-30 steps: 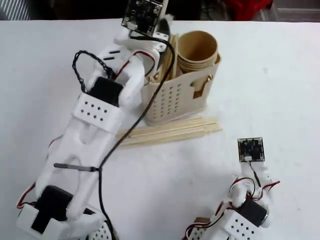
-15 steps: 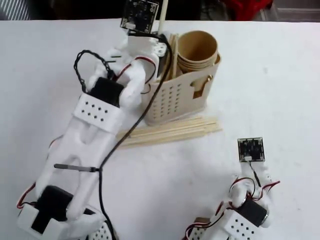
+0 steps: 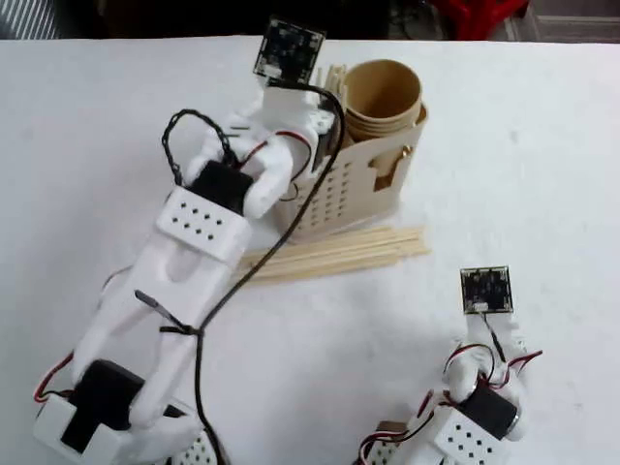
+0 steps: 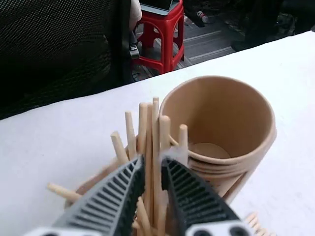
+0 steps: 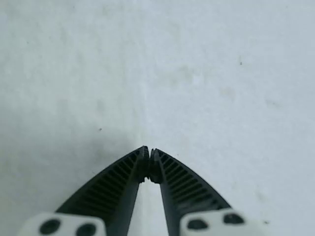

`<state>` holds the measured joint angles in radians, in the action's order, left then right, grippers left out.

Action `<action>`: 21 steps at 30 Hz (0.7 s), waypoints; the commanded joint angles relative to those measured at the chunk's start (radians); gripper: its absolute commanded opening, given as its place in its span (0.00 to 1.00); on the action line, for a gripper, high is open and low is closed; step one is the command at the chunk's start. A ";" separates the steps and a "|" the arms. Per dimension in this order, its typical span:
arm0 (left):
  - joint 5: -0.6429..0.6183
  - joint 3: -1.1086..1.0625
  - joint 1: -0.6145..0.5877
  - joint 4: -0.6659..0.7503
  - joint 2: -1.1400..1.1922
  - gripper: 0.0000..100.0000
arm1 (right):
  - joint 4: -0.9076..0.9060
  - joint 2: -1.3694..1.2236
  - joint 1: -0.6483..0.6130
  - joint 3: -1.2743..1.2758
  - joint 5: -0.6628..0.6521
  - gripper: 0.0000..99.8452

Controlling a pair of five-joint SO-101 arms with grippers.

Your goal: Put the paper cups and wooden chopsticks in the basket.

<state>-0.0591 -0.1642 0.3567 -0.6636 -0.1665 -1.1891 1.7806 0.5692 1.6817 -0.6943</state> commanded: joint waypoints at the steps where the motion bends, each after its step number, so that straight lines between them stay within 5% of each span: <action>1: -0.009 0.011 0.005 0.003 -0.012 0.08 | 0.013 0.001 0.001 0.009 -0.012 0.02; 7: -0.008 0.080 -0.044 -0.064 -0.084 0.08 | 0.013 0.001 0.001 0.009 -0.012 0.02; 13: -0.011 0.089 -0.246 -0.172 -0.234 0.09 | 0.013 0.001 0.001 0.009 -0.012 0.02; 21: -0.018 -0.334 -0.418 -0.097 -0.193 0.09 | 0.016 0.001 0.001 0.009 -0.006 0.02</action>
<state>-0.0667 -0.3560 -0.0330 -0.8401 -0.3583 -1.1891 1.7806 0.5692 1.6817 -0.6943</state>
